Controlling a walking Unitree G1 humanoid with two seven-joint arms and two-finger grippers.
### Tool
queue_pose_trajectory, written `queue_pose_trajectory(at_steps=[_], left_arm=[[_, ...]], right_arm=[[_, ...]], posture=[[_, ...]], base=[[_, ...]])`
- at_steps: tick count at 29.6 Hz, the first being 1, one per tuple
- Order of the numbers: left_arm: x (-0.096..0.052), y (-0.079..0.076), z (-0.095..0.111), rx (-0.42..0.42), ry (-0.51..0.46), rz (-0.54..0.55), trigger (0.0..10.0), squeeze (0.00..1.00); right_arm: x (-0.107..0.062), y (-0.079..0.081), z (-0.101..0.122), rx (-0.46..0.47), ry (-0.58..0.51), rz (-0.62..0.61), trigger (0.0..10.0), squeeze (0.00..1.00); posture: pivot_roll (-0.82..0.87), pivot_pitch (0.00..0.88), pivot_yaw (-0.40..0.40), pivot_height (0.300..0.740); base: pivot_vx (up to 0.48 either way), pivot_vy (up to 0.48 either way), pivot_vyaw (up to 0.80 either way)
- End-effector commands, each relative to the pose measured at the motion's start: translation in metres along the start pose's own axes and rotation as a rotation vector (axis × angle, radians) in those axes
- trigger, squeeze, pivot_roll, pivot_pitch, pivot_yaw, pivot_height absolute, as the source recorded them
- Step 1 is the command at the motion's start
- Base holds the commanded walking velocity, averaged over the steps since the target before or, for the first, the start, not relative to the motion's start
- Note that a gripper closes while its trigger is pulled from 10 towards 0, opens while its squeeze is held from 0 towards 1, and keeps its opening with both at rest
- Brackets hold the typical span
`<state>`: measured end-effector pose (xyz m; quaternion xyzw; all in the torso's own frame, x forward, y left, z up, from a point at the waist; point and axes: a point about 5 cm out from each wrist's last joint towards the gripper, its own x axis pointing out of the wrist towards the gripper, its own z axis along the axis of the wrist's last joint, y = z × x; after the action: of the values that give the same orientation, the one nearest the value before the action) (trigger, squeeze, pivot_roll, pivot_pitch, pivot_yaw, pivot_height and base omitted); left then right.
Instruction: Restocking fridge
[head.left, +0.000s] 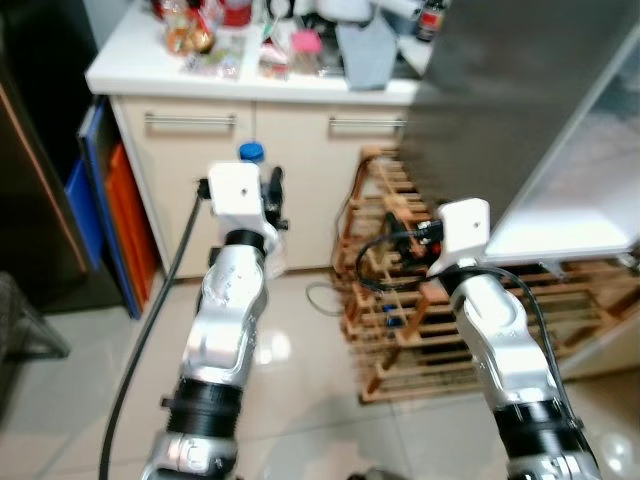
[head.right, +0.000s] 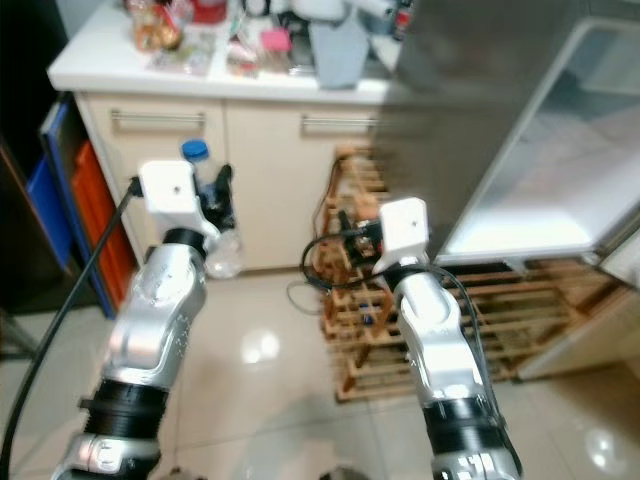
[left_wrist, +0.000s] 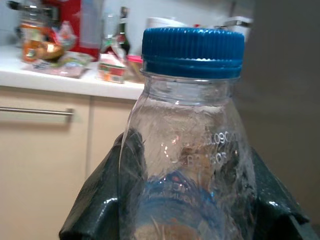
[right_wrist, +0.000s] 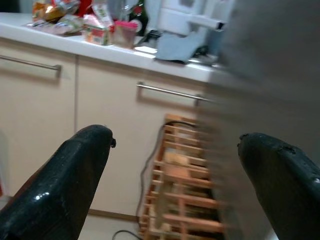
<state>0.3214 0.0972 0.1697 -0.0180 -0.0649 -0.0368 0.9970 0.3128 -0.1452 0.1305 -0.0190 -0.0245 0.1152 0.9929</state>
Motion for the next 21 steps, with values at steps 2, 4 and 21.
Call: queue_pose_trajectory(at_steps=[2,4,21], left_arm=[[-0.001,0.014,0.002,0.018,-0.001,0.033,10.0,0.0],[-0.002,0.015,0.002,0.021,-0.001,0.036,10.0,0.0],[0.014,0.019,-0.002,0.098,0.046,-0.088,10.0,0.0]], right_arm=[[0.0,0.004,-0.002,0.068,0.003,-0.009,10.0,0.13],[-0.001,0.003,-0.003,0.085,0.007,-0.02,10.0,0.13],[-0.012,-0.024,-0.024,0.106,0.018,-0.233,10.0,0.16]], posture=[[-0.1,0.0,-0.063,0.74],[-0.1,0.0,-0.061,0.74],[-0.08,0.0,0.051,0.74]], base=[[0.0,-0.442,0.0],[0.0,-0.442,0.0],[0.039,-0.141,-0.72]])
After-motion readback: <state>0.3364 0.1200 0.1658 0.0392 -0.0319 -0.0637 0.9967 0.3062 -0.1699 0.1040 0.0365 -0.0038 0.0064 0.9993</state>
